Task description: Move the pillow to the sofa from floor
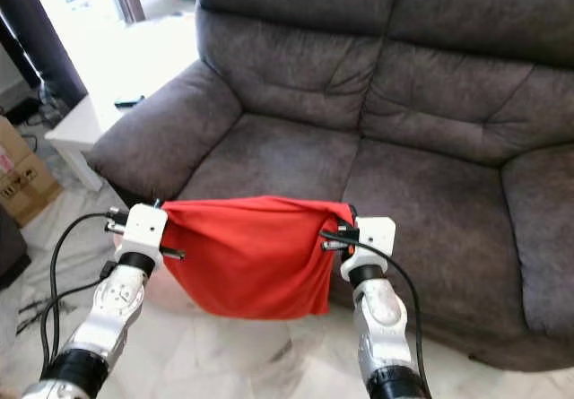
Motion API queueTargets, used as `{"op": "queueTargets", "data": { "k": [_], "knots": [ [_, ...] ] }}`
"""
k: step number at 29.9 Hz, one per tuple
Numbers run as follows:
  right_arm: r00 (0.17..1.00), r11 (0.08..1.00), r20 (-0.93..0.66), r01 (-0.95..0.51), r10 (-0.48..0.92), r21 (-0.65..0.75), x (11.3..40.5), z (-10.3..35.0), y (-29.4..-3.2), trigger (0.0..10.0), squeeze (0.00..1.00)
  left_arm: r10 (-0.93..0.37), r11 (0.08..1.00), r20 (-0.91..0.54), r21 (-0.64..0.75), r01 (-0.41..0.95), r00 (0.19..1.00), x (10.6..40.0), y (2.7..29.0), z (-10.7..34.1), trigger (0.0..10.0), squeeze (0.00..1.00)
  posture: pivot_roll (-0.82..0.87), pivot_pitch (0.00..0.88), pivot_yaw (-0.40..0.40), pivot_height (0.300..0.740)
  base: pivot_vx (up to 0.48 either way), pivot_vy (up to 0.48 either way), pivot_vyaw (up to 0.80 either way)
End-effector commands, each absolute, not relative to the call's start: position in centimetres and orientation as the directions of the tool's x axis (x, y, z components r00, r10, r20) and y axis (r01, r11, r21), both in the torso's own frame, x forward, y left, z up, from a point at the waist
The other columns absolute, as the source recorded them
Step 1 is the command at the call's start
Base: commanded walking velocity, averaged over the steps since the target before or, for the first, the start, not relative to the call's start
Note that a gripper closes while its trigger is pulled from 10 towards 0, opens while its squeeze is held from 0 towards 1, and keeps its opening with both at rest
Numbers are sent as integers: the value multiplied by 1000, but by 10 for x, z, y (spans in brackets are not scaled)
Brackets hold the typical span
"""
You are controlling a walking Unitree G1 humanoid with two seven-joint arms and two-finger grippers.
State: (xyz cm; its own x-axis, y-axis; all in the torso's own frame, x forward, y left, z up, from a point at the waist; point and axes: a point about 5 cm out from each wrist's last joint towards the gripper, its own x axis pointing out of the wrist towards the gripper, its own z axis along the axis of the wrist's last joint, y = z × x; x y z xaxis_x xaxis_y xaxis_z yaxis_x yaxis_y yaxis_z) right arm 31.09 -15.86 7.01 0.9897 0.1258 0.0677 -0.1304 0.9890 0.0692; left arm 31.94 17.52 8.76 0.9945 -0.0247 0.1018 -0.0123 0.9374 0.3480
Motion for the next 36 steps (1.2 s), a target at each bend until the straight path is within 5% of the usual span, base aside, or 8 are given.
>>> {"op": "queueTargets", "data": {
  "k": [1, 20, 36],
  "knots": [
    [994, 997, 107, -38, 30, 70, 313, 79, -184, 10000, 0, 50, 931, 187, 346, -114, 981, 326, 190, 105, 10000, 0, 64, 0, -24, 740, 0, -274, -788],
    [995, 997, 100, -11, 3, 79, 307, 73, -192, 10000, 0, 15, 919, 148, 389, -72, 989, 318, 194, 91, 10000, 0, 55, 0, -9, 740, 0, -276, -41],
    [994, 995, 100, -53, 45, 80, 305, 71, -181, 10000, 0, 18, 926, 162, 368, -78, 987, 313, 196, 89, 10000, 0, 70, 0, -20, 740, 0, -97, -458]
  ]
}}
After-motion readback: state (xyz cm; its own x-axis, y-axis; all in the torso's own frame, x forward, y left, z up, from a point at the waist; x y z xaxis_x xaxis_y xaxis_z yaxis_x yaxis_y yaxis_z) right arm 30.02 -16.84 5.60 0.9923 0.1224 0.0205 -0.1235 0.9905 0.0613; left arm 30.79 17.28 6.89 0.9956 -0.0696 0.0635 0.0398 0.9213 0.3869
